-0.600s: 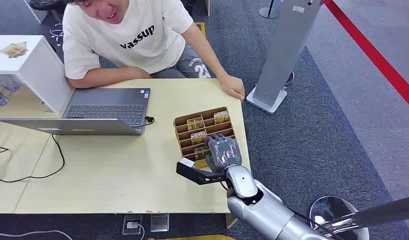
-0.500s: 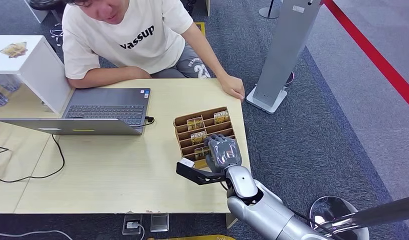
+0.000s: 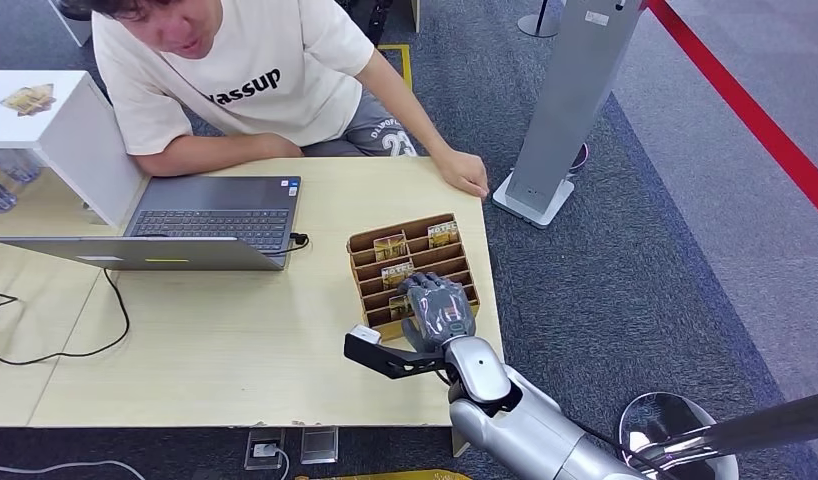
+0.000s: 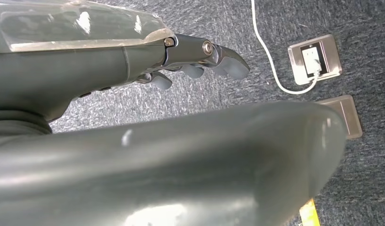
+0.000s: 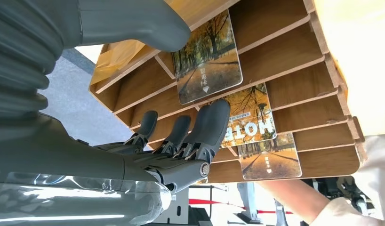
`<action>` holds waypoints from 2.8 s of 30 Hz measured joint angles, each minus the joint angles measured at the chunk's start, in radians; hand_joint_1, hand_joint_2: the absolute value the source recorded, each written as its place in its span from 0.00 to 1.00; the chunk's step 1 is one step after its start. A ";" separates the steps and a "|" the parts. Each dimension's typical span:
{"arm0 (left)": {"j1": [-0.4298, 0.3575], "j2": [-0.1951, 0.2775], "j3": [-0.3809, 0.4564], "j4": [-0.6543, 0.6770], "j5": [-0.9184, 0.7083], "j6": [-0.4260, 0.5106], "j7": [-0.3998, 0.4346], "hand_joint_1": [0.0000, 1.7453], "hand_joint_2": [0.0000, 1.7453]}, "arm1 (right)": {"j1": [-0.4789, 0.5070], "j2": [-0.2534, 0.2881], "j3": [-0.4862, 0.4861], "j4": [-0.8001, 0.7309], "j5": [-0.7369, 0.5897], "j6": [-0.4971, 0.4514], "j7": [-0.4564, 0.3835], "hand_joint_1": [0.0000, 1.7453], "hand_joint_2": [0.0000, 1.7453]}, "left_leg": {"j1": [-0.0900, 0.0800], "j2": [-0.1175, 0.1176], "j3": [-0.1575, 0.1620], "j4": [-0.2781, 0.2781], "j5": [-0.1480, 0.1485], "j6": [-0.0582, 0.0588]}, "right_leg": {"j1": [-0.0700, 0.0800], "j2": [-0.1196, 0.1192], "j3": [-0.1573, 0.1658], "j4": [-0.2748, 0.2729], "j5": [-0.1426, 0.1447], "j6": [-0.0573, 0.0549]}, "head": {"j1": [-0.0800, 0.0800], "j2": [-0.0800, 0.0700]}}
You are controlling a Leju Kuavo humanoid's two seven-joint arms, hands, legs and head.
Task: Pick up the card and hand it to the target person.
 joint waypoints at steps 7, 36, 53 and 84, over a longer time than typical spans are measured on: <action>0.000 0.000 0.000 0.000 0.000 0.003 0.000 0.00 0.00 | 0.002 0.000 0.007 -0.004 -0.002 0.001 0.000 0.45 1.00 | 0.000 0.000 0.000 0.000 0.000 0.000 | 0.000 0.000 0.000 0.000 0.000 0.000 | 0.000 0.000; 0.000 0.000 0.000 0.000 0.000 -0.002 -0.007 0.00 0.00 | -0.001 0.000 0.008 0.023 -0.025 -0.007 -0.002 0.71 1.00 | 0.000 0.000 0.000 0.000 0.000 0.000 | 0.000 0.000 0.000 0.000 0.000 0.000 | 0.000 0.000; 0.000 0.000 0.000 0.000 -0.003 -0.002 -0.008 0.00 0.00 | -0.001 -0.003 0.006 0.025 -0.027 -0.009 0.006 0.99 1.00 | 0.000 0.000 0.001 0.000 0.000 0.000 | 0.000 0.000 0.000 0.000 0.000 0.000 | 0.000 0.000; 0.002 0.008 0.000 0.000 0.013 0.000 -0.006 0.00 0.00 | -0.081 -0.094 -0.032 -0.304 -0.327 0.198 0.033 1.00 1.00 | 0.000 0.000 0.001 0.000 0.000 0.000 | 0.000 0.000 0.000 0.000 0.000 0.000 | 0.000 0.000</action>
